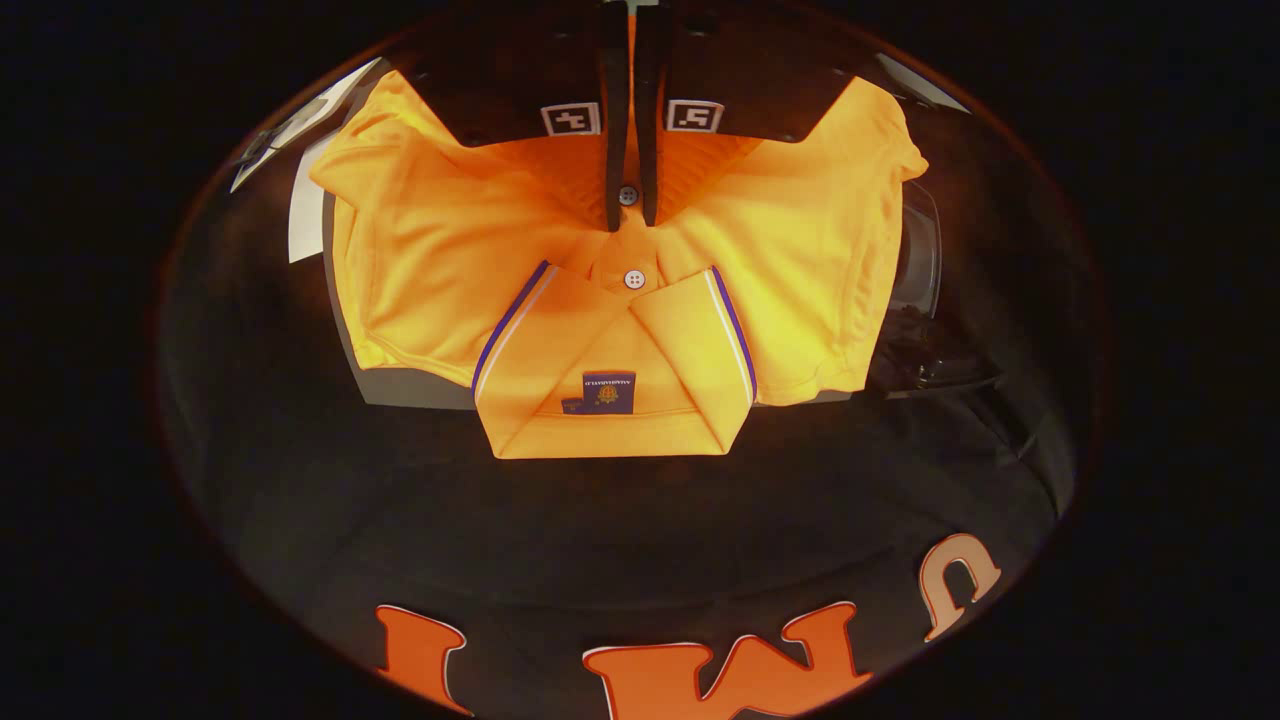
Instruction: Put the clothes into the washing machine and then close the washing machine lid.
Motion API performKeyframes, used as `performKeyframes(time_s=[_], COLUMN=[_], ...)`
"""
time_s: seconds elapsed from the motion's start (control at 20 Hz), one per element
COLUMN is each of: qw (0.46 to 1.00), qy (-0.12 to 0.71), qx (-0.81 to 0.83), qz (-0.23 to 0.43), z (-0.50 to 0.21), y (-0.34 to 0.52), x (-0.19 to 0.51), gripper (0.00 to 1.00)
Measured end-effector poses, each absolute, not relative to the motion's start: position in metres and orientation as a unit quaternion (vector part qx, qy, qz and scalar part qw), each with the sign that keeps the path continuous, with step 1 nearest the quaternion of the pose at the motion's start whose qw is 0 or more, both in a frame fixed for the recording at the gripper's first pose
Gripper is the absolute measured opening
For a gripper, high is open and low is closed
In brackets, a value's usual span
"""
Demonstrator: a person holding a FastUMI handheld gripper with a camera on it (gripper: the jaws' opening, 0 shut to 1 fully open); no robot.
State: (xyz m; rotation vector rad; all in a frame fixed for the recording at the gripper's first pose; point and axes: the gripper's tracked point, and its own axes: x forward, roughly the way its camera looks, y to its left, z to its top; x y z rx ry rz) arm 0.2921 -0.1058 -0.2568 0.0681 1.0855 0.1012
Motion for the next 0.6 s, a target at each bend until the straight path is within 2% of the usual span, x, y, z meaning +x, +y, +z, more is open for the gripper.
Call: performKeyframes(time_s=[0.6], qw=[0.911], qy=[0.380], qx=[0.117], qz=[0.110], z=[-0.197], y=[-0.106], x=[0.287], gripper=[0.10])
